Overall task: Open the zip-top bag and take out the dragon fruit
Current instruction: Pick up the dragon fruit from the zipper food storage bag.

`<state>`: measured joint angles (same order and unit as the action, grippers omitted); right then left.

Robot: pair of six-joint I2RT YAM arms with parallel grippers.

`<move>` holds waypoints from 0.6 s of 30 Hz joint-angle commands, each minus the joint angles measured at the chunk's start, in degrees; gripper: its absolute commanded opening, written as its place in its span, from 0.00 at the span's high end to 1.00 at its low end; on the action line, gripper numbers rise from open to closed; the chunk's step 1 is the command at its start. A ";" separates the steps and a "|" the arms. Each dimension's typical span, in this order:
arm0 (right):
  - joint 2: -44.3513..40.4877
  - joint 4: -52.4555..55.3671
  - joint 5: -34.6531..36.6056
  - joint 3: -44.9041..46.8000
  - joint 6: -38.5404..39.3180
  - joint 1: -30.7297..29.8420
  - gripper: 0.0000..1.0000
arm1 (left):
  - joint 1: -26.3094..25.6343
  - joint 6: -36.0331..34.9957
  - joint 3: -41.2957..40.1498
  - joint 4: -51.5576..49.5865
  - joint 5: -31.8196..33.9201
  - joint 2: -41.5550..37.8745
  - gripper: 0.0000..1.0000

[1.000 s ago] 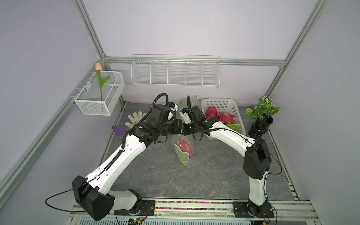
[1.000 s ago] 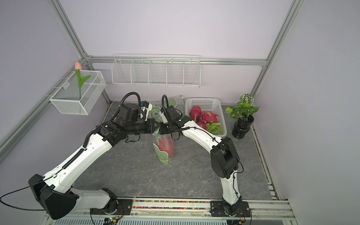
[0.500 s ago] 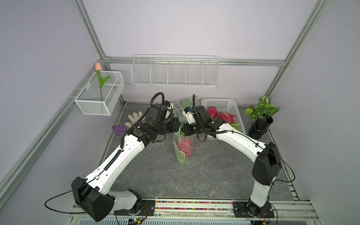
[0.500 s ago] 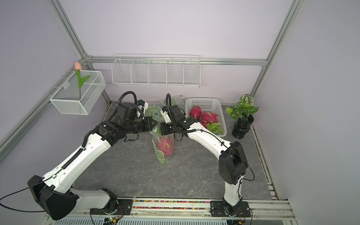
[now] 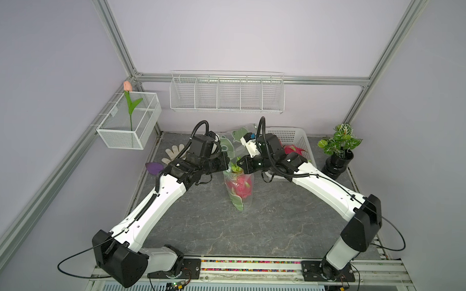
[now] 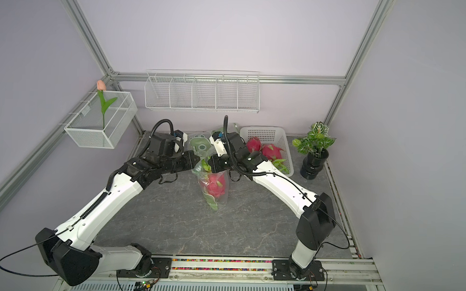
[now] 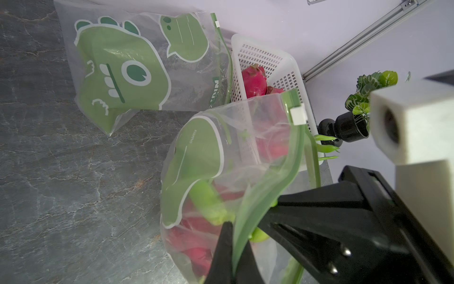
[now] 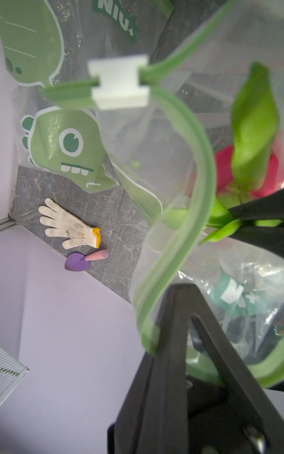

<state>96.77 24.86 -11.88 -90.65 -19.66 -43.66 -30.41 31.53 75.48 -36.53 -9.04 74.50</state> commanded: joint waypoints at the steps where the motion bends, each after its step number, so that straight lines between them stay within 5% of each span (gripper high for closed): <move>1: -3.52 -4.11 -1.30 1.50 1.77 -0.20 0.93 | 0.82 0.81 -0.99 -0.12 0.22 -0.76 1.00; 18: -11.61 -9.04 -1.44 3.35 3.99 -0.07 0.93 | 2.20 0.99 -2.27 0.15 -1.41 0.64 1.00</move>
<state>87.90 20.36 -12.08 -88.05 -17.10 -43.66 -28.49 32.40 73.97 -36.38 -9.93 74.61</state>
